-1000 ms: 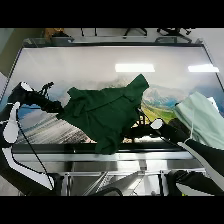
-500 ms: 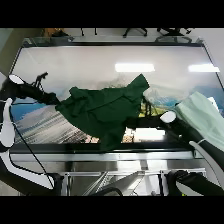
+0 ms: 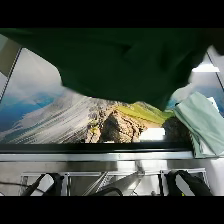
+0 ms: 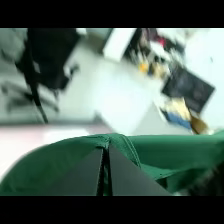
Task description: Fold the shirts.
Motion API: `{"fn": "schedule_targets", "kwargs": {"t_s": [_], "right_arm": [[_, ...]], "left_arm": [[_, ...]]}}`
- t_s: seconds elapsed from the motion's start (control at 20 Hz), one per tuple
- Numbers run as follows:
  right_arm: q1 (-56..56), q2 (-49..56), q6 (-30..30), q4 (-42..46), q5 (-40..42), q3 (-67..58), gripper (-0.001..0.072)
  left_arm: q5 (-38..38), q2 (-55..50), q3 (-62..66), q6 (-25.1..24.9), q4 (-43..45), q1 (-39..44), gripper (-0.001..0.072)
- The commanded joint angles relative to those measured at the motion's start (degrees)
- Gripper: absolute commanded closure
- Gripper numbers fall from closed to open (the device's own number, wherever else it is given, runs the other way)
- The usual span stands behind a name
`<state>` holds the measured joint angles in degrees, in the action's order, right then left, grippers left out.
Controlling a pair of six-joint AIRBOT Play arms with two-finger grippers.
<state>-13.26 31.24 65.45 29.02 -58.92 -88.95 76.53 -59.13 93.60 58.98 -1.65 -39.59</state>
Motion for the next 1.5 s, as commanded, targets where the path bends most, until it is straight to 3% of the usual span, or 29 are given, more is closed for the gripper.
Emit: {"fn": "schedule_targets", "kwargs": {"t_s": [0.0,0.15,0.35,0.55,0.7,0.8,1.05,1.1,1.15,1.2,1.25,1.3,1.45], "right_arm": [[-4.87,0.39,-1.27,0.28,-0.35,-15.15,0.0692],[-4.87,2.84,-2.16,0.31,-1.38,-18.6,0.0693],[-4.85,13.73,-2.54,-2.01,-12.31,-18.45,0.0693],[-1.73,27.5,-6.6,-3.76,-14.4,-14.21,0.0692],[3.58,37.79,-8.92,3.04,-8.28,-10.03,0.0693],[6.43,46.05,-8.94,6.95,-4.15,-9.75,0.0692],[10.27,62.27,-8.94,6.4,7.34,-9.81,0.069],[10.56,63.73,-8.94,5.75,9.11,-9.84,0.0643],[10.54,64.32,-8.96,5.77,10.12,-9.86,0.0468],[10.23,64.19,-9.97,5.77,9.94,-9.86,0.0384],[9.33,63.32,-10.19,6.47,8.57,-9.86,0.0385],[7.96,62.1,-10.14,7.67,6.23,-9.86,0.0385],[1.64,57.24,-4.92,14.73,-4.7,-9.81,0.0385]], "left_arm": [[-6.93,13.53,0.11,4.81,-5.53,-10.73,0.0699],[-8.24,16.7,0.11,5.46,-0.48,-8.66,0.0699],[-8.5,12.83,0.09,8.63,23.34,3.61,0.07],[-14.36,0.37,-1.29,9.29,46.58,25.05,0.0699],[-24.57,-12.55,-3.15,12.0,59.69,34.86,0.0699],[-26.25,-23.98,-1.25,11.82,62.51,37.44,0.0699],[-20.65,-47.32,10.34,12.68,61.55,38.29,0.0698],[-19.69,-49.79,12.83,13.14,61.55,38.18,0.0696],[-18.29,-51.43,15.21,13.97,61.57,37.77,0.0688],[-15.74,-52.35,17.64,14.53,61.64,37.09,0.0582],[-13.16,-52.61,19.8,14.62,61.66,36.3,0.0314],[-10.36,-52.52,22.1,15.87,61.72,35.08,0.0167],[-0.31,-49.46,23.41,19.85,61.59,29.57,0.0171]]}}
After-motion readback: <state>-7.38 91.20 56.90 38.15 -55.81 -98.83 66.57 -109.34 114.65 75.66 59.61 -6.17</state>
